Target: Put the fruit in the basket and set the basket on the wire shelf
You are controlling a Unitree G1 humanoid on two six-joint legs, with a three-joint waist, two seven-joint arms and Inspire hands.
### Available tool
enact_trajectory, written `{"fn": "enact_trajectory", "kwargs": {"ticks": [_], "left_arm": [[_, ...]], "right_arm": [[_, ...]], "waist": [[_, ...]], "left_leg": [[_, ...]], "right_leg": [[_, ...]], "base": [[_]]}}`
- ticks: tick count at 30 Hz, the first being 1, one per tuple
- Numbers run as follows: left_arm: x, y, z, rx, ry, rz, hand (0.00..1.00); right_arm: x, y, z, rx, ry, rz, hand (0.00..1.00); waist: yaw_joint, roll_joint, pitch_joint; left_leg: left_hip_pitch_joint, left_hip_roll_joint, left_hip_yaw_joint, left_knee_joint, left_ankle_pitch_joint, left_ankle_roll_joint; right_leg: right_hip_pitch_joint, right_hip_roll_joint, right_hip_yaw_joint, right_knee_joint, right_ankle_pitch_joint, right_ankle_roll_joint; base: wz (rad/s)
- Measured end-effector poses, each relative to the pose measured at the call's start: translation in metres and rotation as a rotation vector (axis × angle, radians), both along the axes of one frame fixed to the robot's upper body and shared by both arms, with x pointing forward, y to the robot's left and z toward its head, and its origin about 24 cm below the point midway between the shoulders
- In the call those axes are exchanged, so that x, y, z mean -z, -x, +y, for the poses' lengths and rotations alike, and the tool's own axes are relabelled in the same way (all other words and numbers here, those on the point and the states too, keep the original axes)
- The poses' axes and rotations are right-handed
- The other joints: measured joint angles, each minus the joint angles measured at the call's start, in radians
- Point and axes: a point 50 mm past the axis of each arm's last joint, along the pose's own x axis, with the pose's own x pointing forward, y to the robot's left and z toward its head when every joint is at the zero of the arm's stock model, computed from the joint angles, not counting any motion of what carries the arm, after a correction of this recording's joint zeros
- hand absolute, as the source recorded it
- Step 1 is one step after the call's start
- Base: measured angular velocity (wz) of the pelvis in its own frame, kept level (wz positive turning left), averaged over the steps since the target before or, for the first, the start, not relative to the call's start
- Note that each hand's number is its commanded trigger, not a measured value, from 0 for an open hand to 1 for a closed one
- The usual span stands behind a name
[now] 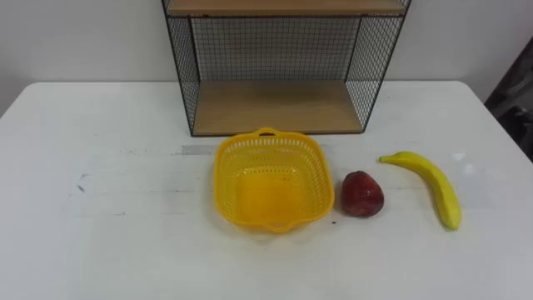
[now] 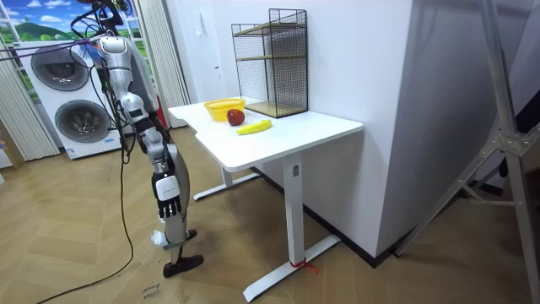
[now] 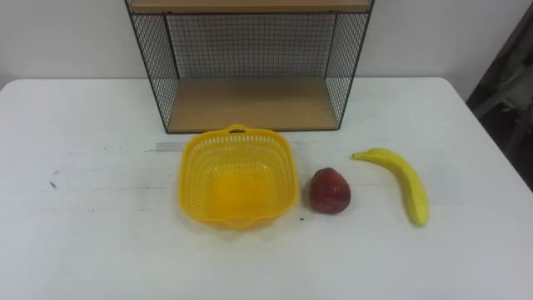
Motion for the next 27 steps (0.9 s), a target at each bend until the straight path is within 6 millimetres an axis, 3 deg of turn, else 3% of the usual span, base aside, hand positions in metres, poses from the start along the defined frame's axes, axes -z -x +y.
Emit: {"fn": "enact_trajectory", "kwargs": {"ticks": [14,18,23,27], "left_arm": [[0.000,-0.002,-0.001,-0.003,0.012,-0.015,0.00],[0.000,-0.003,0.001,-0.013,-0.008,-0.047,0.00],[-0.001,0.003,0.004,-0.043,-0.037,-0.049,0.00],[-0.002,0.007,0.008,-0.089,-0.062,-0.054,0.00]], "right_arm": [[0.000,-0.007,-0.001,0.103,0.035,-0.064,0.00],[0.000,-0.008,-0.004,0.254,0.077,-0.124,0.00],[0.000,0.008,-0.007,0.505,0.138,-0.119,0.00],[-0.001,0.019,-0.008,0.859,0.201,-0.134,0.00]], "waist": [[0.000,-0.009,0.0010],[-0.002,-0.009,0.0011],[-0.002,-0.004,0.0012],[-0.014,0.001,0.0033]], "left_leg": [[0.000,0.000,0.001,0.002,0.000,0.000],[0.000,-0.001,0.004,0.003,0.000,0.000],[0.002,0.000,0.006,0.003,0.000,0.000],[0.002,0.001,0.010,0.001,0.000,0.000]], "right_leg": [[0.000,0.000,0.006,0.000,0.000,0.000],[0.000,0.000,0.003,0.000,0.000,0.000],[0.002,0.000,0.006,0.003,-0.001,0.001],[0.003,0.000,0.006,0.002,-0.001,0.000]], "base": [[0.00],[0.00],[0.00],[0.00]]}}
